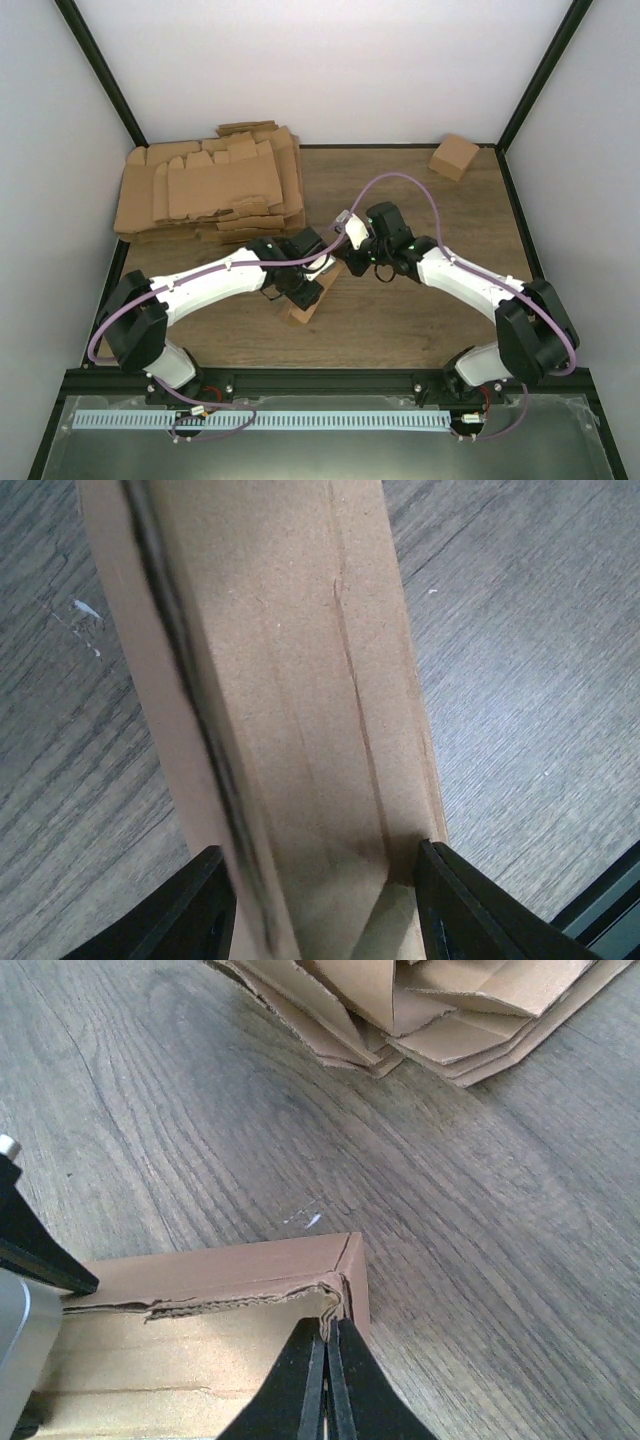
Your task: Fold the paper box
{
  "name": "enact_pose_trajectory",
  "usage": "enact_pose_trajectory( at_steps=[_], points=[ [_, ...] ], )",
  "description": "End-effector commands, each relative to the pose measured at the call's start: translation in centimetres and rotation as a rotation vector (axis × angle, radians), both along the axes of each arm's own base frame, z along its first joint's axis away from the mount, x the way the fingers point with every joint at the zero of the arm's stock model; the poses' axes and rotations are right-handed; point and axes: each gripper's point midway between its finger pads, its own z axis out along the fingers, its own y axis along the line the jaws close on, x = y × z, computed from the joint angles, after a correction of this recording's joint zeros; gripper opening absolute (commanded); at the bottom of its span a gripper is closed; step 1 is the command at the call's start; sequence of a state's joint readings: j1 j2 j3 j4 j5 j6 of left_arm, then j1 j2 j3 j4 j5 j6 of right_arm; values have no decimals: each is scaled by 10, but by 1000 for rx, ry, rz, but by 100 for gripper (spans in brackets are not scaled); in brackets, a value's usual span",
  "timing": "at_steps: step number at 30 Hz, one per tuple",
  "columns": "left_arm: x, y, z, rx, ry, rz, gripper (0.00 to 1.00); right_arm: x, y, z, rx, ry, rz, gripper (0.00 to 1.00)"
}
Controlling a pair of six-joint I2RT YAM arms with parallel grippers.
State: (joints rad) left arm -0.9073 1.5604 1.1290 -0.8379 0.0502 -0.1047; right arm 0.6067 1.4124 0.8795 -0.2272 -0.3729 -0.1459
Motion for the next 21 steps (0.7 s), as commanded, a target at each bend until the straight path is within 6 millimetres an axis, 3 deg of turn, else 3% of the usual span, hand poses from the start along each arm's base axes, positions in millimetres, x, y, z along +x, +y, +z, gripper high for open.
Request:
enact_pose_trajectory(
  at_steps=[1, 21],
  points=[
    [2, 7, -13, 28, 15, 22, 51, 0, 3, -14, -5, 12, -10, 1],
    [4, 20, -12, 24, 25, 71, 54, 13, 11, -51, -6, -57, 21, 1]
  ],
)
